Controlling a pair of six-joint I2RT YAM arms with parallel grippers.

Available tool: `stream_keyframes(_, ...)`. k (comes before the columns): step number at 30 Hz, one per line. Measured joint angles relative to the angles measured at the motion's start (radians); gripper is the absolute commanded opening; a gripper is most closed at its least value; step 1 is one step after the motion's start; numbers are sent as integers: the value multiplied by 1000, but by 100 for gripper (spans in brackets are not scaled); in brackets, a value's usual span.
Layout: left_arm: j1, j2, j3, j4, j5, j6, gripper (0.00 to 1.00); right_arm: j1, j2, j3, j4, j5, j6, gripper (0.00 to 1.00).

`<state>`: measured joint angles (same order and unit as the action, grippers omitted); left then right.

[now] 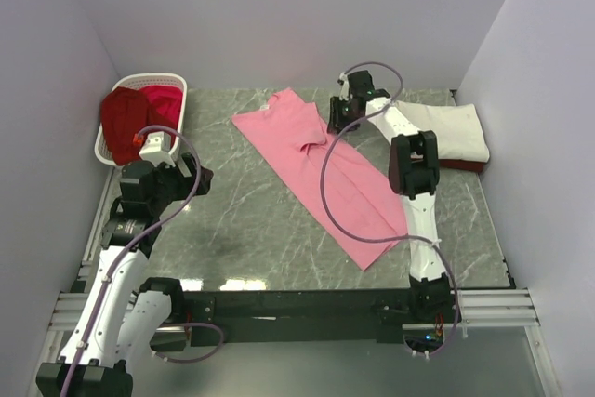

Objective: Fold and stack the t-shirts
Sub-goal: Fold the tshirt

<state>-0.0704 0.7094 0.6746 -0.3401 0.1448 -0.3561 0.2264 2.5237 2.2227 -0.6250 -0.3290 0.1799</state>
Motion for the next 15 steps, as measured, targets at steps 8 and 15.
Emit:
stream_keyframes(8,0,3,0,1,25,-1,89,72,-523,-565,19,50,-384,54)
stream_keyframes(15,0,-40,-1,3,31,-2,89,385,-1022,-1061,140,172,-672,56)
